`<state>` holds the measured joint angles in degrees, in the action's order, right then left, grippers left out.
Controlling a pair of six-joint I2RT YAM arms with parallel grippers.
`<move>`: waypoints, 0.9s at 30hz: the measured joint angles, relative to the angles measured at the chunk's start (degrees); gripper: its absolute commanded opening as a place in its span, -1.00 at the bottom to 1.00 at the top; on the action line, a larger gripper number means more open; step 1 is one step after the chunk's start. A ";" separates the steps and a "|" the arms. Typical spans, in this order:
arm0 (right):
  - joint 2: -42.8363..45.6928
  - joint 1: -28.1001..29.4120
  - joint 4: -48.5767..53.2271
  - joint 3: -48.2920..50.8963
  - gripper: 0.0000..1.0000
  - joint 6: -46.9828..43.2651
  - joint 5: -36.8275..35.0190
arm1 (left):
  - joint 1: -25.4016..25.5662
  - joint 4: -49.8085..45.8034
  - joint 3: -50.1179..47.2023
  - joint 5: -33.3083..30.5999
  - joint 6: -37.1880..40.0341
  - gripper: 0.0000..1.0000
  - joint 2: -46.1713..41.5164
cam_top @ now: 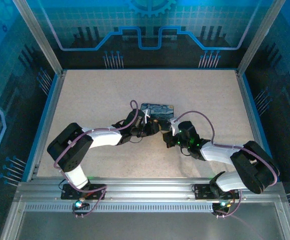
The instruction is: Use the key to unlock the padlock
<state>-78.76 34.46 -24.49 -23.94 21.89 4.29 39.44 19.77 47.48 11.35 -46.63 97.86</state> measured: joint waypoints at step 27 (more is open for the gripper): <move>0.04 -0.02 -7.78 3.37 -1.00 1.46 -1.11 | 0.31 -0.22 0.74 0.15 -3.04 -0.69 0.00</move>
<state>-78.72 34.44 -32.27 -20.58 23.35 3.18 39.75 19.55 48.23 11.51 -49.67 97.86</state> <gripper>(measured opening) 0.045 0.192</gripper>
